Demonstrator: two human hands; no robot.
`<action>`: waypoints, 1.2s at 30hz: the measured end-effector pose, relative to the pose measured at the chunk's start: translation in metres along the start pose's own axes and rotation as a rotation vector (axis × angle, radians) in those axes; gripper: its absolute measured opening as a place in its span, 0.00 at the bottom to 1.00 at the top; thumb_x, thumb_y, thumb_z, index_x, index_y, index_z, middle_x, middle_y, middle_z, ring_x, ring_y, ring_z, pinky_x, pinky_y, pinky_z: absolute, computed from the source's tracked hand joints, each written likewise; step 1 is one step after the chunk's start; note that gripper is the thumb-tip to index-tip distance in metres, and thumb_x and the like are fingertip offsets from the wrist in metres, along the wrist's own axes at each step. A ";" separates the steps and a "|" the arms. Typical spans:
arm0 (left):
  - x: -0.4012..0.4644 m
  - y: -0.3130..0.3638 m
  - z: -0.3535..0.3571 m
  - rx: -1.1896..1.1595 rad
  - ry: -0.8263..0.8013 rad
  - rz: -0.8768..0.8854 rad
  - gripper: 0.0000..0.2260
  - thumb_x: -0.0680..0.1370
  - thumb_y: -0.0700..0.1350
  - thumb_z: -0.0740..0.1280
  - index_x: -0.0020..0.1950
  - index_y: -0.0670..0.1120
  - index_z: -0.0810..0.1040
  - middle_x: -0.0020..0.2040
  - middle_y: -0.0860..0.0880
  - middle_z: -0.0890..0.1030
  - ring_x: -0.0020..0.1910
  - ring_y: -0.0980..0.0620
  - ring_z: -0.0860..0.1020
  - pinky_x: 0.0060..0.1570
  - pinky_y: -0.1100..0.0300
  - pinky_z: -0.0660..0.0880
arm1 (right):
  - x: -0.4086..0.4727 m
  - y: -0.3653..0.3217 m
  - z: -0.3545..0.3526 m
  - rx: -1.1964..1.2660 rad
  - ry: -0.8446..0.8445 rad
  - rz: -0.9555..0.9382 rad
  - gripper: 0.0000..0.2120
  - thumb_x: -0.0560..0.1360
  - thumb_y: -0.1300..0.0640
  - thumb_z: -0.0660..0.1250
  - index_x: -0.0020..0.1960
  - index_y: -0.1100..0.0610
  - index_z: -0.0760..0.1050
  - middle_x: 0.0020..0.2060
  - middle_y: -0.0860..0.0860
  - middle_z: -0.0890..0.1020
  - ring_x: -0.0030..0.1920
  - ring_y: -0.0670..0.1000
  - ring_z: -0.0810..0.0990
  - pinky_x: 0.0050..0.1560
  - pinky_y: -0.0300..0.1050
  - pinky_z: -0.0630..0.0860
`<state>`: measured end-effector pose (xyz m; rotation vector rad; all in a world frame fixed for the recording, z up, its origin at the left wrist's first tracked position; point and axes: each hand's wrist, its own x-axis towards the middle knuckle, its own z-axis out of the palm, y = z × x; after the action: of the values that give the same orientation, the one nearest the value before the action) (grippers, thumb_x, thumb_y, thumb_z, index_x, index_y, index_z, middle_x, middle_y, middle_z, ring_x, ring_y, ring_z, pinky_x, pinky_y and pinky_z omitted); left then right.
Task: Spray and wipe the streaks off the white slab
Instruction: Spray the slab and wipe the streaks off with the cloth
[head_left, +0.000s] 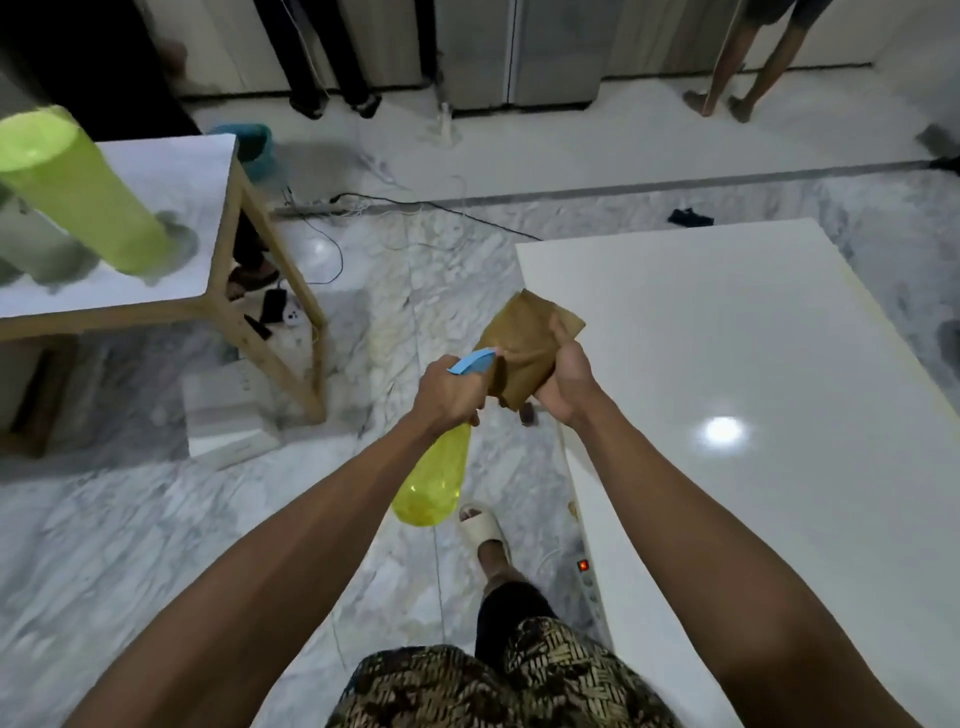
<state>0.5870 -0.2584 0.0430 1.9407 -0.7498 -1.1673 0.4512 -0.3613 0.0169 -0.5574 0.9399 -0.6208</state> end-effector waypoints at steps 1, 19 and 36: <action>0.023 0.009 -0.002 -0.016 0.002 -0.030 0.17 0.67 0.49 0.66 0.47 0.38 0.83 0.33 0.44 0.83 0.28 0.42 0.82 0.38 0.47 0.83 | 0.027 -0.012 0.001 -0.007 0.029 0.023 0.30 0.80 0.38 0.61 0.69 0.62 0.73 0.63 0.60 0.81 0.62 0.58 0.81 0.67 0.56 0.74; 0.260 0.028 -0.023 -0.130 0.058 -0.101 0.07 0.74 0.42 0.66 0.44 0.43 0.84 0.38 0.45 0.86 0.32 0.45 0.84 0.32 0.53 0.82 | 0.359 -0.075 -0.018 -2.051 0.184 -0.260 0.37 0.78 0.32 0.51 0.81 0.48 0.46 0.80 0.60 0.49 0.78 0.67 0.49 0.77 0.65 0.42; 0.267 -0.043 -0.017 -0.103 0.027 -0.172 0.07 0.78 0.40 0.66 0.49 0.42 0.84 0.42 0.46 0.87 0.29 0.48 0.82 0.36 0.54 0.83 | 0.396 -0.072 -0.012 -2.195 0.446 -0.290 0.32 0.84 0.44 0.45 0.80 0.61 0.41 0.81 0.57 0.47 0.80 0.56 0.45 0.79 0.57 0.44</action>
<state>0.7179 -0.4371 -0.1131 1.9610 -0.5062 -1.2537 0.5999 -0.6905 -0.1618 -2.5731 1.7456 0.3810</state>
